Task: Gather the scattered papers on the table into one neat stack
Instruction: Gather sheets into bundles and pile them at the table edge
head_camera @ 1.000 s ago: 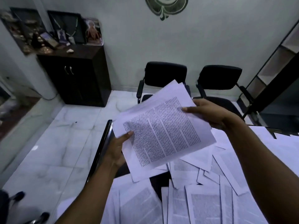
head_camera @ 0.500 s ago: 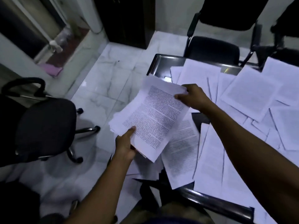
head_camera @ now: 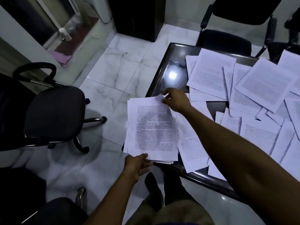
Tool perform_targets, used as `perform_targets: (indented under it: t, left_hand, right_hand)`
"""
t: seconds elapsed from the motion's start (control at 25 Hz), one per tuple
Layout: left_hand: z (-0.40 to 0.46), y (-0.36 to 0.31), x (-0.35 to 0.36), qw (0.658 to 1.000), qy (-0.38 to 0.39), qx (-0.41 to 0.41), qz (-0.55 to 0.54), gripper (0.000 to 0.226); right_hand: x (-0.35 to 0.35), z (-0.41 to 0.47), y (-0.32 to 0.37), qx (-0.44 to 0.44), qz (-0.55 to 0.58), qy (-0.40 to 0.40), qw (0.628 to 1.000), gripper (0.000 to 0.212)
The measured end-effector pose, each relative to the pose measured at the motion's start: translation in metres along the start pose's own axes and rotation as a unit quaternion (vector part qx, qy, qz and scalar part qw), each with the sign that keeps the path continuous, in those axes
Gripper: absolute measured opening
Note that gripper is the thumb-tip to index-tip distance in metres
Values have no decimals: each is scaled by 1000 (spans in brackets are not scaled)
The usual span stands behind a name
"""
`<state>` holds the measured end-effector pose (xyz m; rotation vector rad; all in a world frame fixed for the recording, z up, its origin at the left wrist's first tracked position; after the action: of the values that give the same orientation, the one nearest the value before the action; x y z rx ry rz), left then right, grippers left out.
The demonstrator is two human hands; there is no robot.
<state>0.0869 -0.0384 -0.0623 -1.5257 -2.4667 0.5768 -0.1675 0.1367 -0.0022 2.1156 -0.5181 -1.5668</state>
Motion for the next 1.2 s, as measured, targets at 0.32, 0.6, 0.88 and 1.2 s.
perform_targets:
  t: [0.32,0.6,0.88,1.2]
  left_hand:
    - [-29,-12,26,962,172,-148,152,59]
    - [-26,-8,119,947,181,7,266,49]
    - [-13,37,161,941,25,78,329,34]
    - [-33,29,229,848,-10,252,465,24]
  right_hand:
    - [-37,-55,-95,152,45,-69,985,39]
    - [-35,-98,-178,216,3,-17,976,56]
    - [-27,-104,-203,153,-79,-38,984,69]
    - [-50,-91,-238,154,47,8,987,56]
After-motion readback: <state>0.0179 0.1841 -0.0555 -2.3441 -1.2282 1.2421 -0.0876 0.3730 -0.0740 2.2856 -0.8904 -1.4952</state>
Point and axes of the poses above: each hand's wrist, its own z-axis towards the middle knuckle, its own x-axis out of the palm, y = z × x, the point moved 3 cm from there along z, towards the middle knuckle, and after that the axes turned 3 degrees about -y, right-handed, at the moved point
